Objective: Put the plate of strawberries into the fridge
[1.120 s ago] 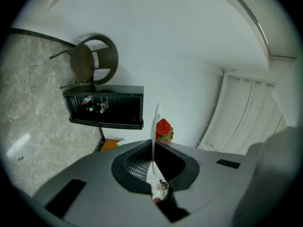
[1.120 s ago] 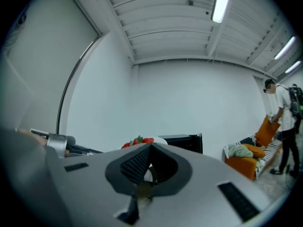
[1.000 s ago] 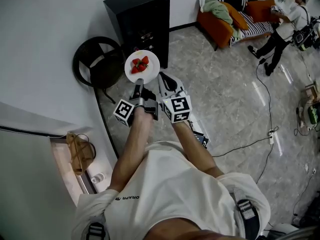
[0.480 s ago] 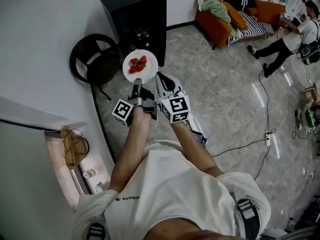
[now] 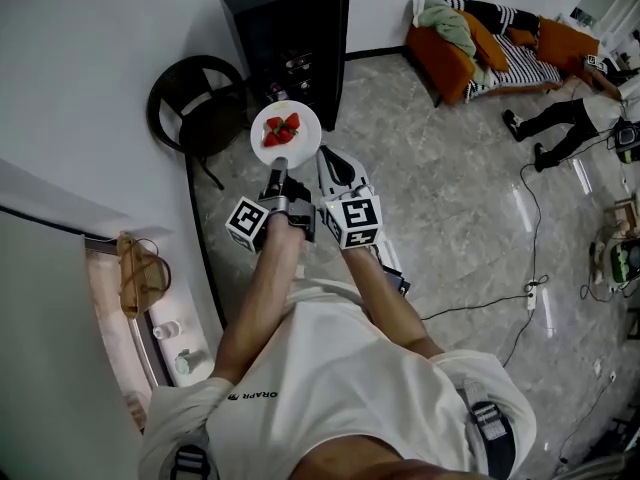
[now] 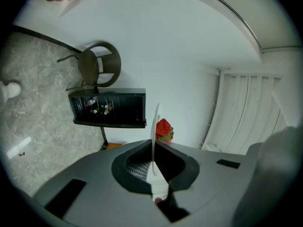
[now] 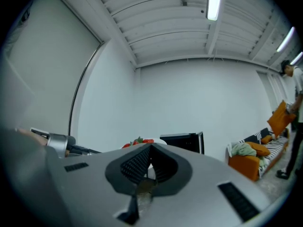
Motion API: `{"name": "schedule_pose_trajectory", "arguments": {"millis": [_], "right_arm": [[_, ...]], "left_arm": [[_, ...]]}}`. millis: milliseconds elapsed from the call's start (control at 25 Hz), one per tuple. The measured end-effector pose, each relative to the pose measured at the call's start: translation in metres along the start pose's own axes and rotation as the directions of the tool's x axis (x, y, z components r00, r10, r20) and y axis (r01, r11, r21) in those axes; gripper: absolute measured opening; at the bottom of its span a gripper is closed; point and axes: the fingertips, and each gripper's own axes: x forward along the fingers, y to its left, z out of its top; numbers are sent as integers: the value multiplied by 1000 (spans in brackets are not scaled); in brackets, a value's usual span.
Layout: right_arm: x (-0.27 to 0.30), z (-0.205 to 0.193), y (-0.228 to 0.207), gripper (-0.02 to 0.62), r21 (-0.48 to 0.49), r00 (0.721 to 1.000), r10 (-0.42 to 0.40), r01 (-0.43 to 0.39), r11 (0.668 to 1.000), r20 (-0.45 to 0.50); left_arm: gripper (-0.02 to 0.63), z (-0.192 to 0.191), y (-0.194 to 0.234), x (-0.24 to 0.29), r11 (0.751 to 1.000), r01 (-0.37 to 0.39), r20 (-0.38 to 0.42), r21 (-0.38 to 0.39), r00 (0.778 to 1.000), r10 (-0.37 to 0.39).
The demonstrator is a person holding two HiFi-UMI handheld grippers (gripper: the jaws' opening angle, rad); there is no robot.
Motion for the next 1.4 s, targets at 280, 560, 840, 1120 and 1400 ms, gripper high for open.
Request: {"name": "schedule_pose_trajectory", "arguments": {"millis": [280,560,840,1120,1400], "right_arm": [[8,-16,-7,12,-2,999,-27,27,1000,-19],[47,-21,-33,12,12,998,-54,54,998,-24],[96,-26,-60,12,0,997,-64,64,998,-37],[159,-26,-90,12,6,996,-79,80,997,-27],[236,-18,-101,12,8,996,-91,92,996,-23]], "left_arm": [[11,-2,15,8,1000,-6,-24,-17,1000,6],[11,1,28,49,1000,-20,-44,-22,999,19],[11,17,36,103,999,-23,-40,-30,999,21],[11,42,41,166,999,-36,-41,-27,999,35],[11,87,37,230,999,-39,-50,-15,998,38]]}}
